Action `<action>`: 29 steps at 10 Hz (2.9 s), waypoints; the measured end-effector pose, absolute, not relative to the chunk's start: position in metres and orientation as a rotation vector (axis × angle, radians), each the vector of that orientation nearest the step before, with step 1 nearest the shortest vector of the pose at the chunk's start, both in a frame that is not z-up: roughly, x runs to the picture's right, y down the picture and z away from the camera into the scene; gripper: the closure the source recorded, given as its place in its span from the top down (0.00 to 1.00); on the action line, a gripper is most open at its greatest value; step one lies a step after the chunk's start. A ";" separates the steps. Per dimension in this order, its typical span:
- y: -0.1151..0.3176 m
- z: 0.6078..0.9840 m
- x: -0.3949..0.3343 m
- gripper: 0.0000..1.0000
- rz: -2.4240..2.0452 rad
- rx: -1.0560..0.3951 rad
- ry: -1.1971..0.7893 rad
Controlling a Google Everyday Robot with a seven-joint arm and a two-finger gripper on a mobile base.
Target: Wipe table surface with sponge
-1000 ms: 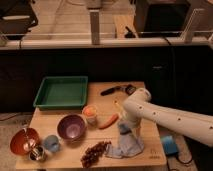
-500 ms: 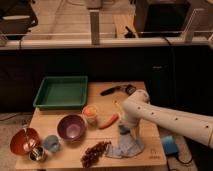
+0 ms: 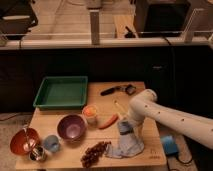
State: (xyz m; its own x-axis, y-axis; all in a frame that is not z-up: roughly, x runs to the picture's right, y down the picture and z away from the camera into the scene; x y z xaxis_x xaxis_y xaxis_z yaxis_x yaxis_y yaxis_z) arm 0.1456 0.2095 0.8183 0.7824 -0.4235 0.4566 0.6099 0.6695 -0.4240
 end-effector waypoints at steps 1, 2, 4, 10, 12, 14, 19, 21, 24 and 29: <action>0.208 0.822 0.146 0.80 -0.581 -0.596 -0.334; 0.207 0.825 0.147 0.80 -0.567 -0.597 -0.330; 0.205 0.832 0.145 0.80 -0.557 -0.613 -0.321; 0.205 0.844 0.143 0.58 -0.552 -0.638 -0.319; 0.207 0.846 0.143 0.58 -0.556 -0.640 -0.320; 0.206 0.844 0.147 0.52 -0.550 -0.635 -0.317; 0.211 0.828 0.208 0.41 -0.439 -0.633 -0.240; 0.210 0.828 0.235 0.35 -0.384 -0.640 -0.216; 0.189 0.839 0.251 0.34 -0.350 -0.635 -0.231; 0.145 0.868 0.211 0.34 -0.440 -0.633 -0.290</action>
